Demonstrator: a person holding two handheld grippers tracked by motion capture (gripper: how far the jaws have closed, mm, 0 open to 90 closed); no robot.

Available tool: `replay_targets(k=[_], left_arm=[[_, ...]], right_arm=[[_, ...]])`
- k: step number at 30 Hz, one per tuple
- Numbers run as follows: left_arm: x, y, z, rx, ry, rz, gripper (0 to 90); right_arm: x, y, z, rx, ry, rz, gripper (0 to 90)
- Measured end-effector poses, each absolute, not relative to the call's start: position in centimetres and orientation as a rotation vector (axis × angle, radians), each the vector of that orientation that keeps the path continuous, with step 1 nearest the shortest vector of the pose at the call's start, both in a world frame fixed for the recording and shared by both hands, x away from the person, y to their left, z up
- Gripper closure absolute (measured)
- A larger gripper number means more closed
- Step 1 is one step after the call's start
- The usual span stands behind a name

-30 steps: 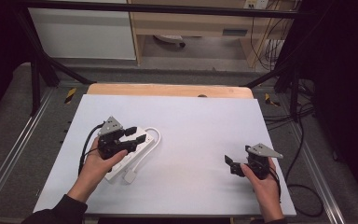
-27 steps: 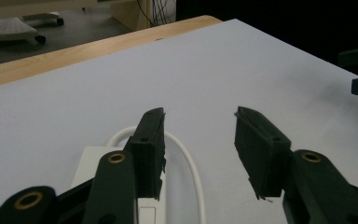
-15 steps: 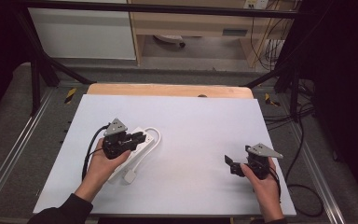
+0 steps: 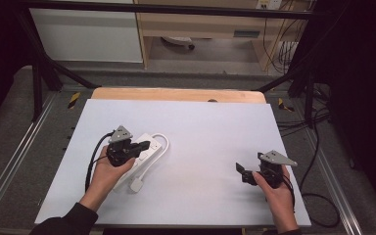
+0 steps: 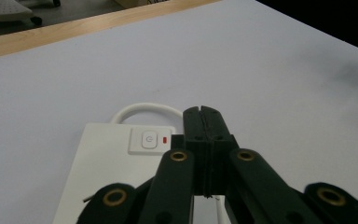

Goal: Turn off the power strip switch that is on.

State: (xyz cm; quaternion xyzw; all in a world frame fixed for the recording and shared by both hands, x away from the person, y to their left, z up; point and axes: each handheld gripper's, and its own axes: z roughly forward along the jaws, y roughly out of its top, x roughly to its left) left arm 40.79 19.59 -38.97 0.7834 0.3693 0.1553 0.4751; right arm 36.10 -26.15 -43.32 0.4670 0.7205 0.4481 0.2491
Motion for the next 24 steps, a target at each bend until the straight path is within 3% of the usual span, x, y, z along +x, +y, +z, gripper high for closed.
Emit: replay_targets(k=[24], left_arm=[[41.0, 20.6, -40.1, 1.997, 0.958, 0.360, 90.0]], right_arm=[[36.1, -26.1, -43.3, 1.267, 1.969, 1.215, 4.2]])
